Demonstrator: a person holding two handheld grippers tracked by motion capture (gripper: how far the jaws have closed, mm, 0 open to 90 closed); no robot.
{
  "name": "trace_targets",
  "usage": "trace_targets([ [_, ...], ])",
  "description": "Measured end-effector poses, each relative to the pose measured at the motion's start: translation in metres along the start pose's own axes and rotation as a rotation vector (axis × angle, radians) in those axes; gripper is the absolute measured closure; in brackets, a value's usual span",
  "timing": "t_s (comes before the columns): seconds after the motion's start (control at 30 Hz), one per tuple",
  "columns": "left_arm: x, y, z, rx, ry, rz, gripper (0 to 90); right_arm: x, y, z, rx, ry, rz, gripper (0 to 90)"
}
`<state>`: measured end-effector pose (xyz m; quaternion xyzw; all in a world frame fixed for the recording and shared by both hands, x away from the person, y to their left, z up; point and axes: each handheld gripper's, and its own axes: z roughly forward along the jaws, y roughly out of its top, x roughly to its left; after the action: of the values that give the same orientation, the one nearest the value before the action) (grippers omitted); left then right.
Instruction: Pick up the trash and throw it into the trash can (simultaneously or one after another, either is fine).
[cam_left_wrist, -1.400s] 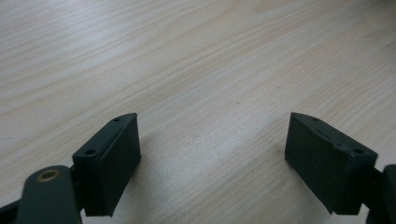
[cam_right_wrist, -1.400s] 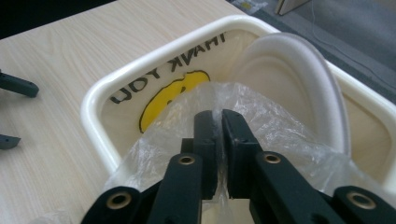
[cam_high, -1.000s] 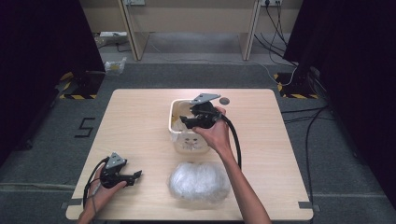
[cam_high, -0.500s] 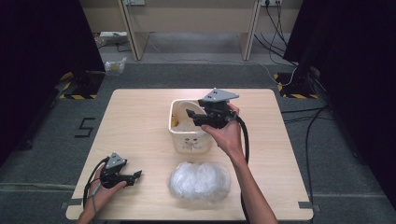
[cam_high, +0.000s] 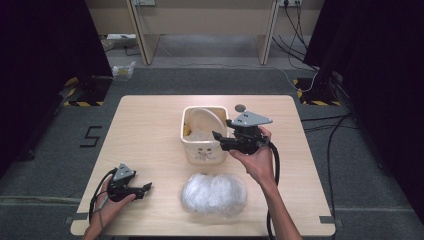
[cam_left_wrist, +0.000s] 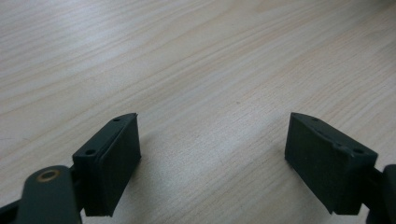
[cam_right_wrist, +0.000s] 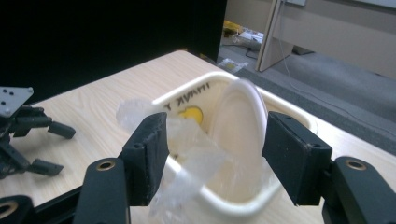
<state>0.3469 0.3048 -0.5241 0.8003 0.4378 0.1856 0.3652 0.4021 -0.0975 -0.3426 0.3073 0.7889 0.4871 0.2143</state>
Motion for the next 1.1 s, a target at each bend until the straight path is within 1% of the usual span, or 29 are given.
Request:
trace_targets([
  [0.17,0.000,0.000,0.000,-0.001,0.000,0.000,17.2,0.002,-0.015,-0.009,0.011,-0.008,0.008,36.8],
  [0.27,0.000,0.000,0.000,-0.001,0.000,-0.001,17.2,0.005,-0.026,-0.012,0.021,-0.002,0.007,34.6],
  [0.37,0.000,0.000,0.000,-0.002,0.001,-0.001,17.2,0.011,-0.037,-0.017,0.023,0.003,0.004,31.3],
  [0.43,0.000,0.000,0.000,-0.002,0.001,-0.001,17.2,0.015,-0.044,-0.019,0.022,0.012,0.013,29.5],
  [0.47,0.000,0.000,0.000,-0.001,0.000,-0.001,17.2,0.017,-0.047,-0.020,0.021,0.014,0.009,28.0],
  [0.6,0.000,0.000,0.000,0.001,0.001,0.002,17.2,0.027,-0.060,-0.021,0.038,0.025,0.013,22.8],
  [0.77,0.000,0.000,0.000,0.002,0.000,0.002,17.2,0.042,-0.076,-0.019,0.050,0.075,-0.016,19.6],
  [0.8,0.000,0.000,0.000,0.001,0.000,0.002,17.2,0.046,-0.079,-0.018,0.053,0.089,-0.018,19.6],
  [0.83,0.000,0.000,0.000,0.001,0.001,0.002,17.2,0.052,-0.084,-0.016,0.054,0.114,-0.026,19.5],
  [0.9,0.000,0.000,0.000,0.000,0.001,0.001,17.2,0.057,-0.090,-0.013,0.069,0.138,-0.031,18.8],
  [0.93,0.000,0.000,0.000,0.001,0.000,0.001,17.2,0.060,-0.093,-0.011,0.083,0.144,-0.036,18.1],
  [1.03,0.000,0.000,0.000,0.001,0.005,-0.002,17.2,0.064,-0.100,-0.006,0.103,0.158,-0.038,17.4],
  [1.1,0.000,0.000,0.000,0.002,0.004,-0.001,17.2,0.067,-0.104,-0.004,0.113,0.164,-0.029,16.7],
])
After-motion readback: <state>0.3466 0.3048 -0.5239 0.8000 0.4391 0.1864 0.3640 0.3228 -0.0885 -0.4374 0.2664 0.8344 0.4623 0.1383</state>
